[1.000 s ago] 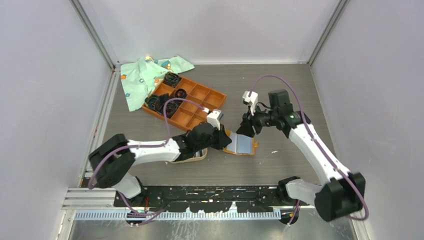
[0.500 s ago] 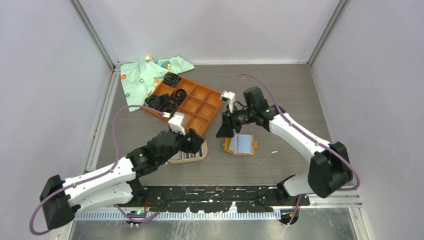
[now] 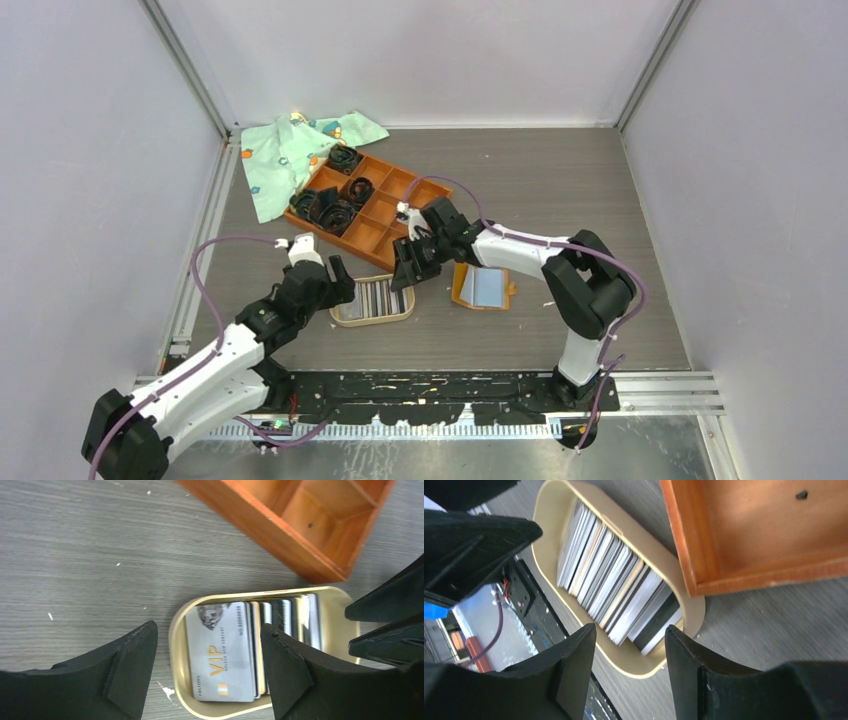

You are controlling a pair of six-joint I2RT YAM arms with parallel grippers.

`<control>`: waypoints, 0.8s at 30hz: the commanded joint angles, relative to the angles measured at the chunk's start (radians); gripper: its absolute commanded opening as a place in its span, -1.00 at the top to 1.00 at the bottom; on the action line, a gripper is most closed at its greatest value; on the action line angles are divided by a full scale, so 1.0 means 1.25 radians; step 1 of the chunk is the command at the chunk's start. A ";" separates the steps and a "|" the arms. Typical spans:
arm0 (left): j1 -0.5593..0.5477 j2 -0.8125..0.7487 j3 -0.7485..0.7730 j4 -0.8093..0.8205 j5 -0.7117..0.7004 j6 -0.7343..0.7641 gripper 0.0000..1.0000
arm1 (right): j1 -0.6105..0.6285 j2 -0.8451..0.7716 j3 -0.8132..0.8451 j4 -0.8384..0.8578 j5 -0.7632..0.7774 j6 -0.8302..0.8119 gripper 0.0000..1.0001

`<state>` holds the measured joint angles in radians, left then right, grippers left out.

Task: Put the credit cards into the card holder
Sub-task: Pick up the credit card from the storage box.

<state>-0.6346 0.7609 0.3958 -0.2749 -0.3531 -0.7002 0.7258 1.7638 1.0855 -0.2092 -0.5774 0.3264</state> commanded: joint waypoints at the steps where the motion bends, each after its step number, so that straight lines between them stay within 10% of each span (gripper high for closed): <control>1: 0.034 0.030 0.009 -0.015 0.010 -0.011 -0.51 | 0.018 0.033 0.058 0.068 0.075 0.096 -0.18; 12: 0.054 0.012 -0.023 -0.022 0.067 -0.048 -0.13 | 0.056 0.080 0.101 -0.016 0.268 0.176 -0.19; 24: 0.054 0.009 -0.043 -0.005 0.135 -0.063 0.16 | 0.062 0.098 0.072 0.084 0.078 0.234 -0.04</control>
<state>-0.5674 0.7624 0.3401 -0.3122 -0.2405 -0.7635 0.8085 1.8919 1.1847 -0.1810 -0.4049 0.5758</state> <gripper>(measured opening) 0.431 0.539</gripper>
